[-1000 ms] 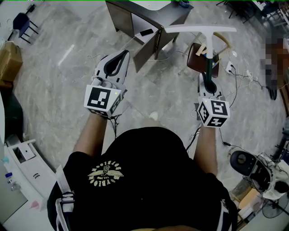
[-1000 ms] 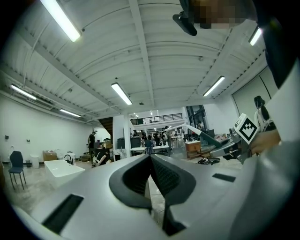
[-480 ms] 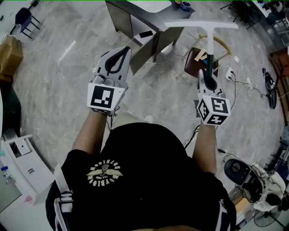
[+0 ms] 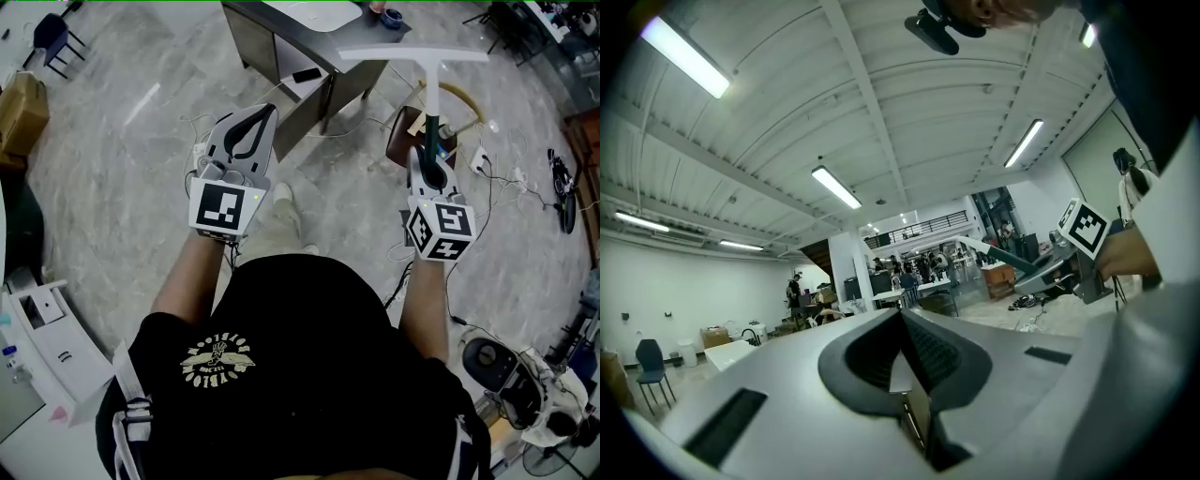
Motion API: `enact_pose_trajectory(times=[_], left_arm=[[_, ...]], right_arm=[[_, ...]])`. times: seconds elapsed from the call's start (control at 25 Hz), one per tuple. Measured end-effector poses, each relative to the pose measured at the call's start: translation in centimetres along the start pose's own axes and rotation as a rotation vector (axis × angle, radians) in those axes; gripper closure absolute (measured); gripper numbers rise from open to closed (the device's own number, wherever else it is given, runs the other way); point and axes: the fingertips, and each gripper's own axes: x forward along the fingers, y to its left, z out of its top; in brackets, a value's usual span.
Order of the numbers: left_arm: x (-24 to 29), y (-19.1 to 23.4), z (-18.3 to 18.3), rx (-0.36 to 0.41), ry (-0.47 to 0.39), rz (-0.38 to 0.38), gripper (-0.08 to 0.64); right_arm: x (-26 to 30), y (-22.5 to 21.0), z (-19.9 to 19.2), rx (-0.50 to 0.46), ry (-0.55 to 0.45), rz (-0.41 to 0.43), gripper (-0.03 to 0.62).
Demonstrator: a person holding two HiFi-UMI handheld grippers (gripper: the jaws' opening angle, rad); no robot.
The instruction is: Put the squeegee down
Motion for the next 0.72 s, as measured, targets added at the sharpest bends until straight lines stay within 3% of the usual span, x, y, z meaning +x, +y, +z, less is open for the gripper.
enact_pose_trajectory(times=[0.28, 0.72], left_arm=[[5.1, 2.7, -2.1, -0.048, 0.019, -0.04, 0.537], [14.2, 7.5, -3.6, -0.05, 0.04, -0.101, 0.537]], right_arm=[[5.0, -1.2, 1.2, 0.004, 0.015, -0.005, 0.563], [13.2, -4.1, 4.1, 0.019, 0.039, -0.035, 0.563]])
